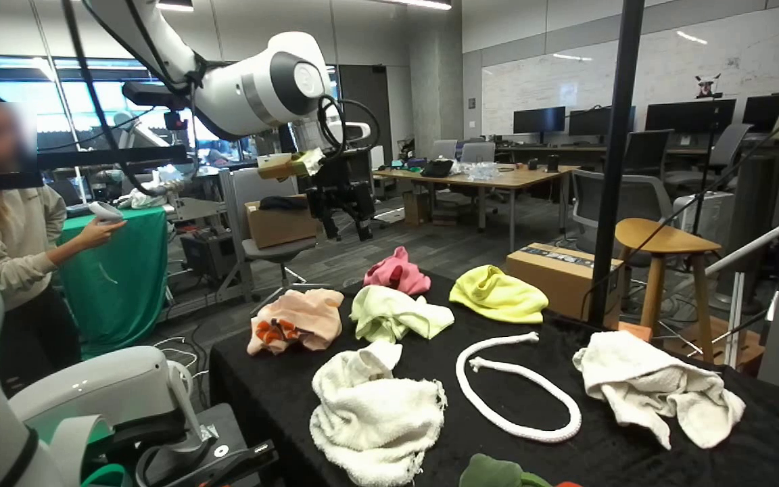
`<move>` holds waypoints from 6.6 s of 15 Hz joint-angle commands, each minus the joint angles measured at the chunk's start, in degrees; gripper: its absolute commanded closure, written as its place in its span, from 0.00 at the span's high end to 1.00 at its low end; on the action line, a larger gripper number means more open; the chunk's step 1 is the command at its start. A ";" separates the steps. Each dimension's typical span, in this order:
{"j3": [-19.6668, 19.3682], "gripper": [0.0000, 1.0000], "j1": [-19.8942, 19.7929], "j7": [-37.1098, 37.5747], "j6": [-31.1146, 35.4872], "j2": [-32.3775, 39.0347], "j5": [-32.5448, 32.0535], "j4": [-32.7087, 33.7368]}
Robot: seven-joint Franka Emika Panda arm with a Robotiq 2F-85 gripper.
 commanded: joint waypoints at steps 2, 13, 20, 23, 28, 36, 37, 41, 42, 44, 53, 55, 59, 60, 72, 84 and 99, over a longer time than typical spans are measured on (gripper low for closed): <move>-1.51 1.00 3.91 1.42 0.05 10.93 -5.74 9.25; -8.08 1.00 16.06 1.66 -0.10 29.32 -14.43 27.53; -12.77 1.00 22.32 3.33 1.49 37.80 -16.09 37.77; -14.73 1.00 24.50 4.02 1.90 40.51 -16.01 41.21; -19.40 1.00 28.18 5.96 1.76 45.14 -16.81 46.52; -28.09 1.00 33.86 15.63 2.09 50.75 -21.73 51.84; -28.84 1.00 34.27 16.46 1.81 51.29 -22.18 52.17; -29.24 1.00 33.98 16.95 0.72 52.94 -20.77 53.14; -29.27 1.00 33.87 17.01 0.64 53.17 -20.58 53.15; -29.29 1.00 33.57 17.10 0.45 53.85 -20.25 53.49; -28.44 0.55 32.41 15.63 -0.11 53.78 -19.22 53.23; -28.28 0.40 32.20 15.45 -0.17 53.58 -18.93 52.96; -27.42 0.10 31.40 14.38 -0.47 52.96 -17.74 52.28; -27.22 0.07 31.16 13.95 -0.77 53.07 -17.27 52.28; -30.83 0.06 29.82 18.02 -0.01 36.33 -17.45 39.52; -25.97 0.07 14.03 46.21 -5.67 4.23 -35.74 15.82; -18.60 1.00 -1.54 39.60 -0.18 -6.53 -15.22 -15.80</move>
